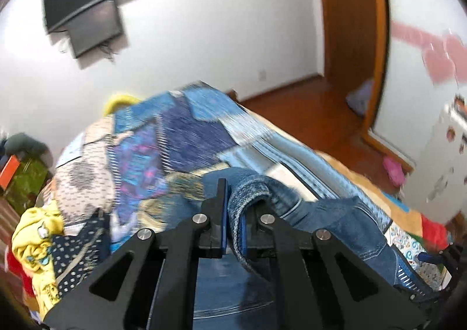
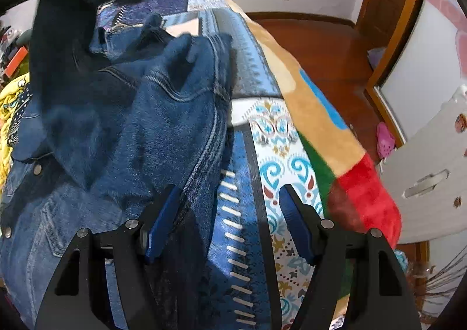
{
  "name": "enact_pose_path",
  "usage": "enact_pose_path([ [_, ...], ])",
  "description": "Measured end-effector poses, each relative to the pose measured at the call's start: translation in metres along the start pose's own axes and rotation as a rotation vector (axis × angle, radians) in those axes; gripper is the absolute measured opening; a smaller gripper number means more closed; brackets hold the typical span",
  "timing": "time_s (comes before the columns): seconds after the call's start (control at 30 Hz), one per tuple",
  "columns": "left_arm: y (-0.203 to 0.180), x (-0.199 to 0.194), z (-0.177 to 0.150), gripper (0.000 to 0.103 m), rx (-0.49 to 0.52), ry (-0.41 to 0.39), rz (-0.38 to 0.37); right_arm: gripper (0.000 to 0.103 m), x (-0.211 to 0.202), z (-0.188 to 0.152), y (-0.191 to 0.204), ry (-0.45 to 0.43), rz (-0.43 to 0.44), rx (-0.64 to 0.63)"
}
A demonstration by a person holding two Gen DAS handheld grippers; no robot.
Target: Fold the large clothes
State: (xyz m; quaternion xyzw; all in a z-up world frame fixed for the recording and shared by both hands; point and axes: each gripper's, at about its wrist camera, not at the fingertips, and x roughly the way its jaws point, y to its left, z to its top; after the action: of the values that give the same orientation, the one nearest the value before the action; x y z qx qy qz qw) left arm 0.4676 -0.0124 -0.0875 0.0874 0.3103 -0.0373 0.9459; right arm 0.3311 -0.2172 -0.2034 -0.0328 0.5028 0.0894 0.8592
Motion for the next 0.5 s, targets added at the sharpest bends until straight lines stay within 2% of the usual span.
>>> enact_pose_path([
  [0.1,0.033,-0.023,-0.006,0.006,-0.039,-0.049,0.021,0.067,-0.016,0.012,0.011,-0.051,-0.017,-0.02],
  [0.2,0.058,-0.035,-0.028,0.006,-0.05,-0.045,0.048,0.067,-0.017,0.018,0.021,-0.06,0.016,-0.021],
  [0.27,0.072,-0.035,-0.048,0.006,-0.053,-0.002,0.064,0.067,-0.008,0.018,0.029,-0.024,0.025,-0.016],
  [0.37,0.088,-0.021,-0.08,0.006,-0.063,0.104,0.065,0.067,0.006,0.009,0.04,0.017,-0.012,-0.035],
  [0.5,0.115,-0.003,-0.122,0.012,-0.126,0.265,0.004,0.068,0.016,0.002,0.048,0.033,-0.043,-0.047],
])
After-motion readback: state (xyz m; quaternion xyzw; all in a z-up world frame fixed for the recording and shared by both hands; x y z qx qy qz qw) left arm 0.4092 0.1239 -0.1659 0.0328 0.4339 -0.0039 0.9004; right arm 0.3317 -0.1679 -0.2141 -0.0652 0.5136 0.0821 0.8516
